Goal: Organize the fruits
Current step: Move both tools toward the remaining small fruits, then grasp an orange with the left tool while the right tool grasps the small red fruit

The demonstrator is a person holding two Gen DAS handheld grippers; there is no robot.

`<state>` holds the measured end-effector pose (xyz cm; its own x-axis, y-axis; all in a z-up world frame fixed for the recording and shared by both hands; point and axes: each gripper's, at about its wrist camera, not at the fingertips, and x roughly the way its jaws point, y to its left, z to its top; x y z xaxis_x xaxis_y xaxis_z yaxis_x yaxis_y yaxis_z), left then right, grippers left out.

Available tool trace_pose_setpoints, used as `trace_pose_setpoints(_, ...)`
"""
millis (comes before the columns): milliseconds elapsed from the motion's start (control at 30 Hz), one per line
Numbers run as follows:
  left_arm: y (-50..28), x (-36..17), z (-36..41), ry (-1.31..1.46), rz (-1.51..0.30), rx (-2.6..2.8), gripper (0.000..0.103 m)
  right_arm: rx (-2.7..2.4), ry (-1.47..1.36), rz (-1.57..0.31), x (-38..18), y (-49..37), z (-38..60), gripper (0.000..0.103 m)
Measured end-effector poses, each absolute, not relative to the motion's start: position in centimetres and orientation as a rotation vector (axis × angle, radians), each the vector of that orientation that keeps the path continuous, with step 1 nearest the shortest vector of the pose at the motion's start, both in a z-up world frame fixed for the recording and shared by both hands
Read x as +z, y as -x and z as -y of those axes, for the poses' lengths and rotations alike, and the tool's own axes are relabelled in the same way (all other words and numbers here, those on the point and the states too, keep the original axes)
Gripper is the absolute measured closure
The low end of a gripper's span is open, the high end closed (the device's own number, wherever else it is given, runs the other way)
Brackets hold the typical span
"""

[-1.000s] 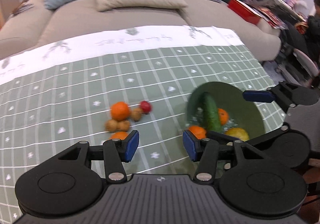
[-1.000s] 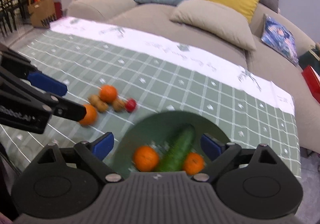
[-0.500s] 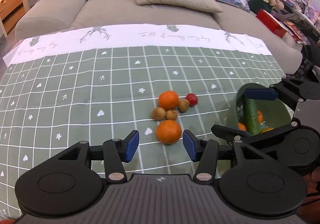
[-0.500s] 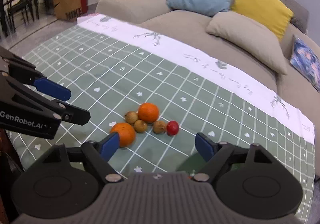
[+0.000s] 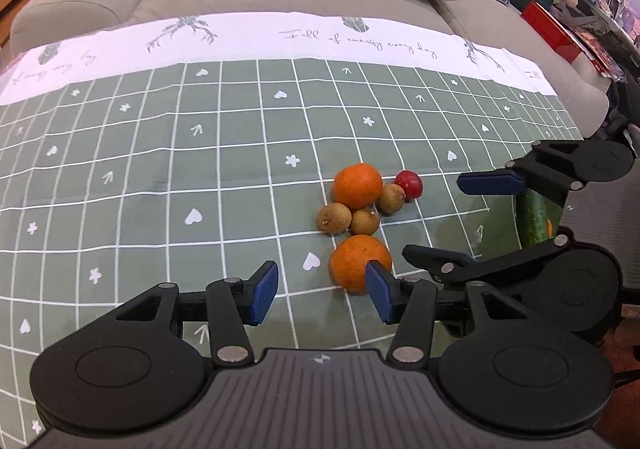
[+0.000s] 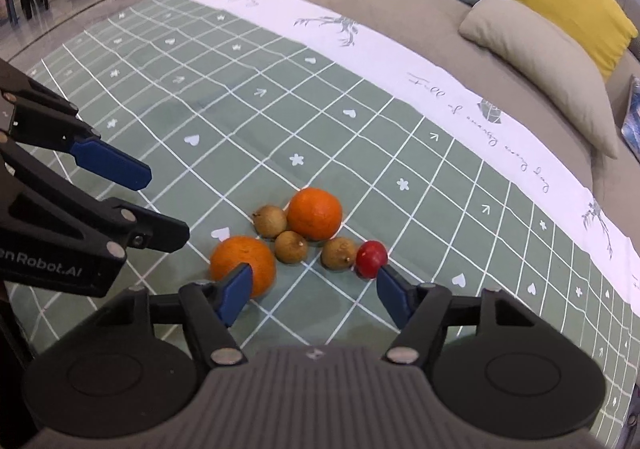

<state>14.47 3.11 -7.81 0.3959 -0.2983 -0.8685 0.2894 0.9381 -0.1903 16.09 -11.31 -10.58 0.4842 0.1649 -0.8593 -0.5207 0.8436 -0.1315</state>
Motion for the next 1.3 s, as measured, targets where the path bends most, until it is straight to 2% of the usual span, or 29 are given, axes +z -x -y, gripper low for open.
trace_pose_setpoints(633, -17.3, -11.7, -3.2, 0.074, -1.169, -0.409, 0.043, 0.542, 0.444, -1.043, -13.4, -19.1, 12.3, 0.038)
trace_pose_setpoints(700, -17.5, -11.7, -3.2, 0.094, -1.167, -0.419, 0.043, 0.544, 0.439, -1.045, -13.6, -19.2, 12.4, 0.042)
trace_pose_setpoints(1200, -17.4, -12.5, -0.7, 0.098, -1.229, -0.502, 0.044, 0.561, 0.557, -1.026, -13.5, -20.9, 13.1, 0.058)
trace_pose_setpoints(1233, -17.4, -12.6, -0.6, 0.1, -1.234, -0.495, 0.044, 0.562, 0.568, -1.028, -13.6, -21.1, 13.1, 0.06)
trace_pose_setpoints(1300, -17.4, -12.8, -0.4, 0.099, -1.237, -0.484, 0.044, 0.573, 0.58, -1.036, -14.0, -21.5, 13.0, 0.069)
